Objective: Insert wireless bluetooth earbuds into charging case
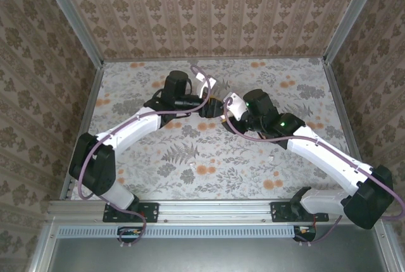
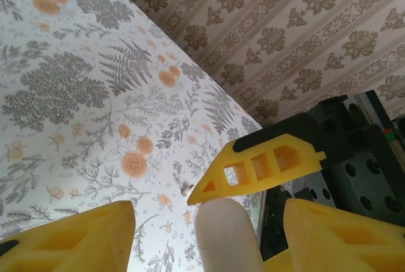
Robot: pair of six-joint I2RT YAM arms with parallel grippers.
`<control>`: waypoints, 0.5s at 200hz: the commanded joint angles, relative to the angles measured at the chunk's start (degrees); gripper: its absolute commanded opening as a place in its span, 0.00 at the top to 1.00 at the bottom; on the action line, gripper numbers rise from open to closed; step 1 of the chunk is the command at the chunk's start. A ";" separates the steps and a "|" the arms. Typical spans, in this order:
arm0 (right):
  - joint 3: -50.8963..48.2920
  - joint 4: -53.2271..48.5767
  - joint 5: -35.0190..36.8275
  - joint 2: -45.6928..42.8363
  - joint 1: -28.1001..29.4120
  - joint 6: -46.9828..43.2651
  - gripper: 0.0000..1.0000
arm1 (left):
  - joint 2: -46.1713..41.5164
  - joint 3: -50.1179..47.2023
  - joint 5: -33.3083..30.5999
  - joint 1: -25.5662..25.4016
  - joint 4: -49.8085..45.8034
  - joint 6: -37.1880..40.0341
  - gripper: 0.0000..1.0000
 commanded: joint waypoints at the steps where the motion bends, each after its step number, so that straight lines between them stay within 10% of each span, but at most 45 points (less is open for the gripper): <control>1: 1.17 2.88 1.78 0.27 0.38 -0.11 0.57 | 0.19 1.74 1.93 -0.47 -2.49 -0.32 0.37; 100: -1.41 5.08 3.29 0.30 0.36 -0.15 0.57 | -1.18 1.72 1.48 -1.37 -6.97 1.20 0.58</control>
